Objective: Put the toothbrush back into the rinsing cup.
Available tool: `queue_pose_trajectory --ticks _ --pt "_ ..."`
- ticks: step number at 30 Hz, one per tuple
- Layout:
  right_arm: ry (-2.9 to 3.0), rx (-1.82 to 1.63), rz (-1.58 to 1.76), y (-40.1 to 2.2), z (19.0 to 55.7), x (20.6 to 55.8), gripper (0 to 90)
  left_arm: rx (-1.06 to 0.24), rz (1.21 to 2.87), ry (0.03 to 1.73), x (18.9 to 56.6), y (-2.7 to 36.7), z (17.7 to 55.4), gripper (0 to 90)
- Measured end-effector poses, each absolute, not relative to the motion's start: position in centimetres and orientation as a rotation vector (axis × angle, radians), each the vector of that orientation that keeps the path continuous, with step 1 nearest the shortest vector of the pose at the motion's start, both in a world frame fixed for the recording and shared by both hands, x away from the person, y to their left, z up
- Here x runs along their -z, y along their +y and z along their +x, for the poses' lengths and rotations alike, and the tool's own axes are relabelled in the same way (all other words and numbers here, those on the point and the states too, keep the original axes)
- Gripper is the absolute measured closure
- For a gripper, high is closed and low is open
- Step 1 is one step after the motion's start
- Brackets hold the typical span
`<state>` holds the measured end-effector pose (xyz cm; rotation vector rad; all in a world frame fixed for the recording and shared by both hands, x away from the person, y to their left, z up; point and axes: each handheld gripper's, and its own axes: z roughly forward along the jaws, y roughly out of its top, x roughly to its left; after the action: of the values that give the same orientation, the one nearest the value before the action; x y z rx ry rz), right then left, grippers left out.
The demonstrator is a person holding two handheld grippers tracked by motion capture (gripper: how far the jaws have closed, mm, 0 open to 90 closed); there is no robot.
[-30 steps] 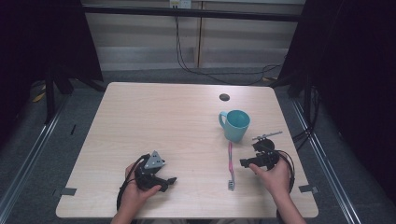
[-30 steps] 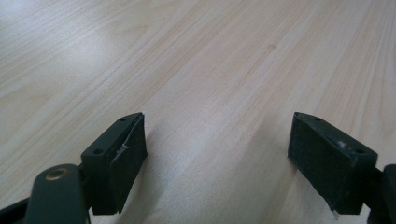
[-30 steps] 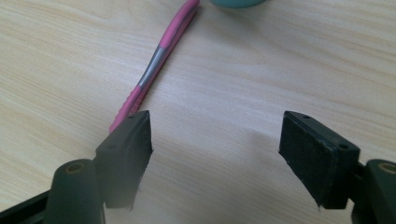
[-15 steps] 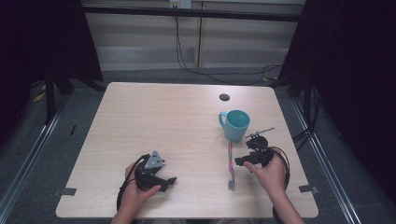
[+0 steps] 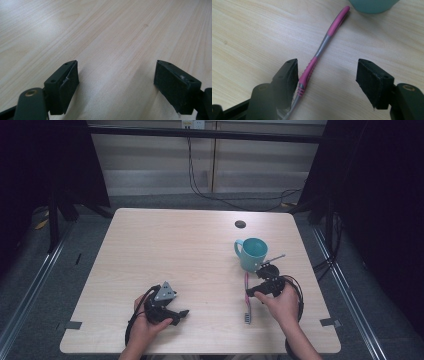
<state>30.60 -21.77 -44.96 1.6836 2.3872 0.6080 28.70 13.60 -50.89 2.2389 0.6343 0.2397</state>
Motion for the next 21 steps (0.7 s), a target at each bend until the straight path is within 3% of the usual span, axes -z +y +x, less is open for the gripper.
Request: queue_pose_trajectory --ticks 18,21 --pt "2.414 -0.57 1.768 -20.6 31.1 45.3 43.7 -0.241 2.244 0.631 50.9 13.6 28.7 20.0" --pt "2.429 -0.553 1.778 -20.1 31.1 45.5 48.7 -0.241 2.239 0.635 50.9 13.6 28.7 20.3"
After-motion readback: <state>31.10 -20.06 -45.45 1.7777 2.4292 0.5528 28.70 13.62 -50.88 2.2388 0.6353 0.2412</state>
